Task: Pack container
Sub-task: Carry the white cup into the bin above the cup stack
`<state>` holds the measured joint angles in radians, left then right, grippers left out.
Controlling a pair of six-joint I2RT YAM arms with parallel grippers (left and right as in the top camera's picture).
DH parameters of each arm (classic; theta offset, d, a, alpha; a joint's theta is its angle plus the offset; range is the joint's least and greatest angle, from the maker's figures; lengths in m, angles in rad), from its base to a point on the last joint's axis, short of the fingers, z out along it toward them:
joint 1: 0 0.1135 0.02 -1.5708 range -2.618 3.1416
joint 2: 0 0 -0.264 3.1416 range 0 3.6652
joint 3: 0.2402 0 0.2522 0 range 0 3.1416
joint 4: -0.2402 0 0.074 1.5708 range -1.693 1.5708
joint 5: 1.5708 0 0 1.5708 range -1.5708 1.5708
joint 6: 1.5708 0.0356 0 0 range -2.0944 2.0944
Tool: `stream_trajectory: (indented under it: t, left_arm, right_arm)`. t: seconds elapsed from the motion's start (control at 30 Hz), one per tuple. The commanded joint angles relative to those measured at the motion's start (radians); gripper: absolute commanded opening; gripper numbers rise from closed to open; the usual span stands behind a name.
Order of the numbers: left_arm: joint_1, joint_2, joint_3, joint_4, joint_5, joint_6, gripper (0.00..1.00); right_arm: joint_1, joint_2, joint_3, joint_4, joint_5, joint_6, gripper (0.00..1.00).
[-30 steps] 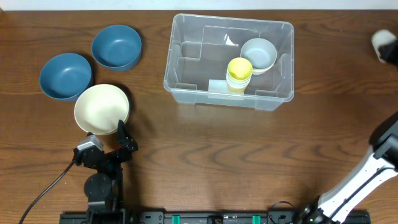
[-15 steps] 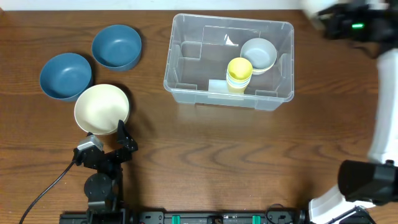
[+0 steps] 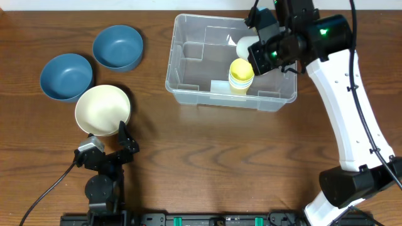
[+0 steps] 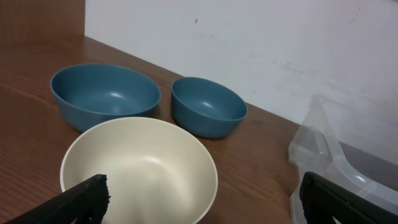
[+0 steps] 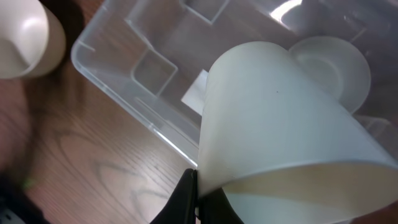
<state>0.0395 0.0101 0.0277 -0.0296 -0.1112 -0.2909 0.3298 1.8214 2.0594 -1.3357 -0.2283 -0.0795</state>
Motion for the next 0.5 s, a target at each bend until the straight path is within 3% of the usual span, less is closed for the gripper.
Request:
stream_trajectory:
  t: [0.0,0.47]
  left_arm:
    - [0.005,-0.006,-0.023,-0.033,-0.012,0.009,0.98]
    - [0.005,-0.006,-0.023,-0.033,-0.012,0.009,0.98]
  right_arm:
    - [0.012,-0.002,-0.019,-0.006,0.051,0.016,0.01]
    - [0.013,0.017,-0.224,0.153,0.06,0.016,0.01]
